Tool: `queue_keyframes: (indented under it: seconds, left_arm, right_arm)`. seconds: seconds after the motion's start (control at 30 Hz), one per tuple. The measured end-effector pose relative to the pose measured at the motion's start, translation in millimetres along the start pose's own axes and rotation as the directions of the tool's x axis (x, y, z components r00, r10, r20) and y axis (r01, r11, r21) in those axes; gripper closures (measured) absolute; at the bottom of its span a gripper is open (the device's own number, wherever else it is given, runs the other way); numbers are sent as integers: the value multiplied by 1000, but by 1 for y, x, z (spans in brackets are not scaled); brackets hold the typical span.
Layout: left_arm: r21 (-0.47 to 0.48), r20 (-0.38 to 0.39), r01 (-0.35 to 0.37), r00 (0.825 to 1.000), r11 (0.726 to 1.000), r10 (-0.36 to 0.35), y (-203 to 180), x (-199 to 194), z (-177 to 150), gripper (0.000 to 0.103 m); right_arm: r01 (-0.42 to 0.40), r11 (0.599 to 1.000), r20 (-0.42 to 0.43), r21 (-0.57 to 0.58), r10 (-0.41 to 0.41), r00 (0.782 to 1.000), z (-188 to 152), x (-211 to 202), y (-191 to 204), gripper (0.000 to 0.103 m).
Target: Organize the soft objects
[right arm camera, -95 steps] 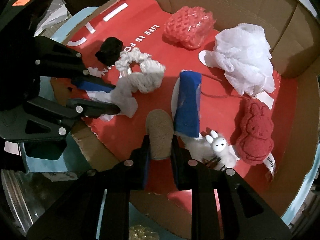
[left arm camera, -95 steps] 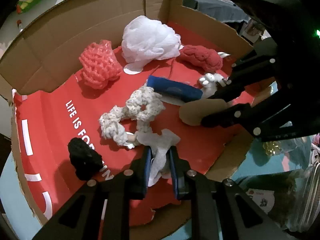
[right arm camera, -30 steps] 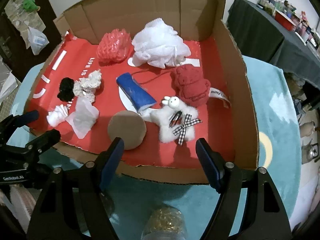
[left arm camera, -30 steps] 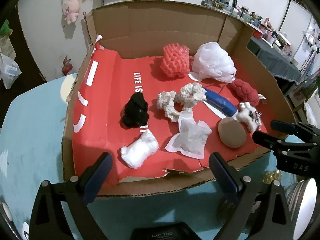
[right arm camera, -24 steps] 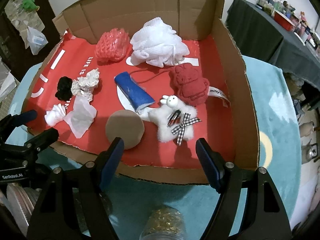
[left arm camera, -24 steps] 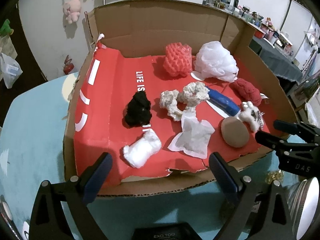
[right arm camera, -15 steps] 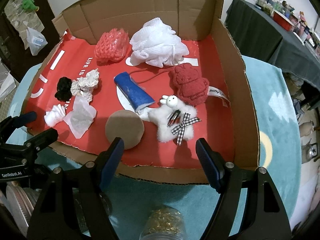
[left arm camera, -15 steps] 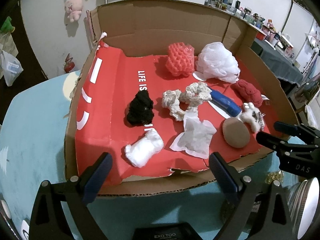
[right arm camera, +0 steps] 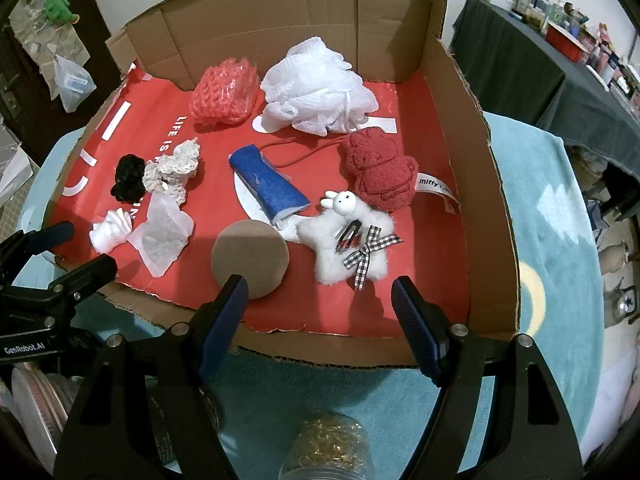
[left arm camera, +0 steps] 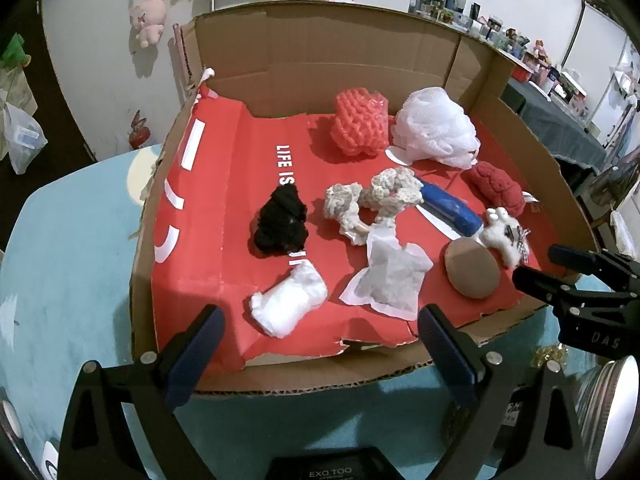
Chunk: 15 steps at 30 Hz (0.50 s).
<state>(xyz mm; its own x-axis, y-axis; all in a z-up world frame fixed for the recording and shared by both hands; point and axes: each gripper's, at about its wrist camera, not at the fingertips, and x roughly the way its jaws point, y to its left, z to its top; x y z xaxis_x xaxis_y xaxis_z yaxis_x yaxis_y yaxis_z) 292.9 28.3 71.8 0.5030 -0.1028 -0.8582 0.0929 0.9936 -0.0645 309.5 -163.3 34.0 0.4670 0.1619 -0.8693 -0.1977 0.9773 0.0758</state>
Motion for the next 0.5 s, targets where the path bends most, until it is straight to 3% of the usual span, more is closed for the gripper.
queue_keyframes:
  seconds: [0.5]
  left_arm:
    - [3, -1, 6, 1000, 1000, -6, 0, 0, 0, 4]
  right_arm:
    - [3, 1000, 3, -6, -3, 1000, 1, -1, 0, 29]
